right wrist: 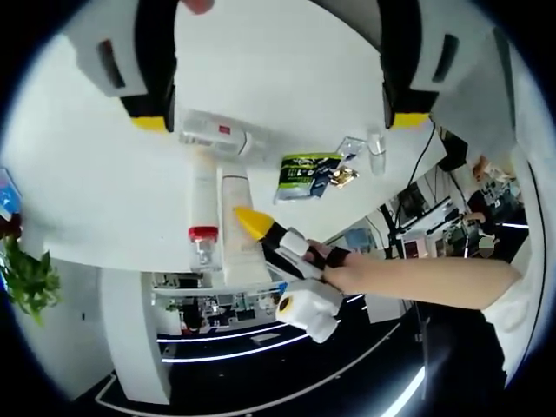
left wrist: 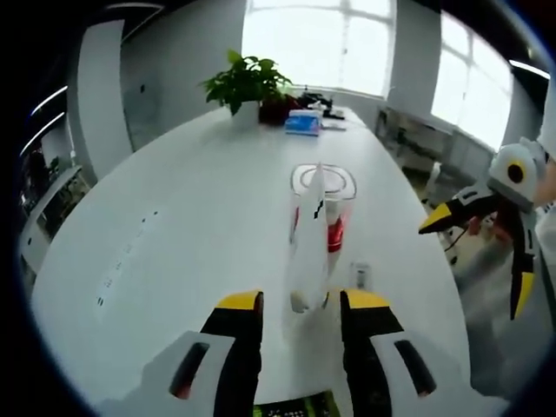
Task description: Arrange the skincare products in the storage area until every visible bottle or jar stands upright without overlapping.
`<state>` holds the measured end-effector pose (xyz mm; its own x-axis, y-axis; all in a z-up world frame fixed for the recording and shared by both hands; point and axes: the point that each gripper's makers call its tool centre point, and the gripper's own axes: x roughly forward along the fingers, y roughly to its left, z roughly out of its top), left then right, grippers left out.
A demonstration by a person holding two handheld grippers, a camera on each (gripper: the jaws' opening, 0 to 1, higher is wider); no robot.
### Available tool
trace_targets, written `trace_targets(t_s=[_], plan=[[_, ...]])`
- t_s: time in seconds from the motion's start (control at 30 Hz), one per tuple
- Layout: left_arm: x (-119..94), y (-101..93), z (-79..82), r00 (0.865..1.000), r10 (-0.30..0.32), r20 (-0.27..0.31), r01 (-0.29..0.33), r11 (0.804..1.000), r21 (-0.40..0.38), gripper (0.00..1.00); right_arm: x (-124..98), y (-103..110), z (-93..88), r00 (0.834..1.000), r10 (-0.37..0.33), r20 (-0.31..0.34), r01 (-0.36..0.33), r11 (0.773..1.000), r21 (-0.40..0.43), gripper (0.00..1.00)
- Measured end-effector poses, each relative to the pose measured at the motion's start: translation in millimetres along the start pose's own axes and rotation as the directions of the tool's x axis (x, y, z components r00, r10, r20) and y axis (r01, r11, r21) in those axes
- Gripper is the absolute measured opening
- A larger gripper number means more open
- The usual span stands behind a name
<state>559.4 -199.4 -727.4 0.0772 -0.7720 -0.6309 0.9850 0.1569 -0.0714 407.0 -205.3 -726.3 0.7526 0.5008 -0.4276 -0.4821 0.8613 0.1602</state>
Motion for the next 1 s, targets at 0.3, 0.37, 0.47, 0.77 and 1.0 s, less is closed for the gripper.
trace_targets(t_s=[0.3, 0.37, 0.47, 0.77, 1.0], plan=[[-15, -5.0, -8.0, 0.999, 0.036, -0.011, -0.036, 0.999, -0.033, 0.49, -2, 0, 3.6, 1.000, -0.004, 0.011, 0.004, 1.000, -0.001, 1.00], [-18, -7.1, -10.2, 0.999, 0.045, -0.012, -0.045, 0.998, -0.038, 0.53, -3, 0, 4.8, 1.000, -0.006, 0.015, 0.006, 1.000, 0.000, 1.00], [-25, -8.9, -14.2, 0.998, 0.060, -0.014, -0.060, 0.997, -0.057, 0.57, -4, 0, 6.3, 1.000, -0.009, 0.018, 0.009, 1.000, -0.002, 1.00], [-53, -22.7, -30.7, 0.994, 0.110, -0.002, -0.109, 0.985, -0.133, 0.70, -8, 2, 10.7, 1.000, -0.009, 0.027, 0.009, 1.000, -0.012, 1.00], [-73, -50.6, -44.5, 0.991, 0.130, 0.010, -0.127, 0.979, -0.157, 0.85, -12, 3, 12.3, 1.000, -0.012, 0.026, 0.012, 1.000, -0.018, 1.00]])
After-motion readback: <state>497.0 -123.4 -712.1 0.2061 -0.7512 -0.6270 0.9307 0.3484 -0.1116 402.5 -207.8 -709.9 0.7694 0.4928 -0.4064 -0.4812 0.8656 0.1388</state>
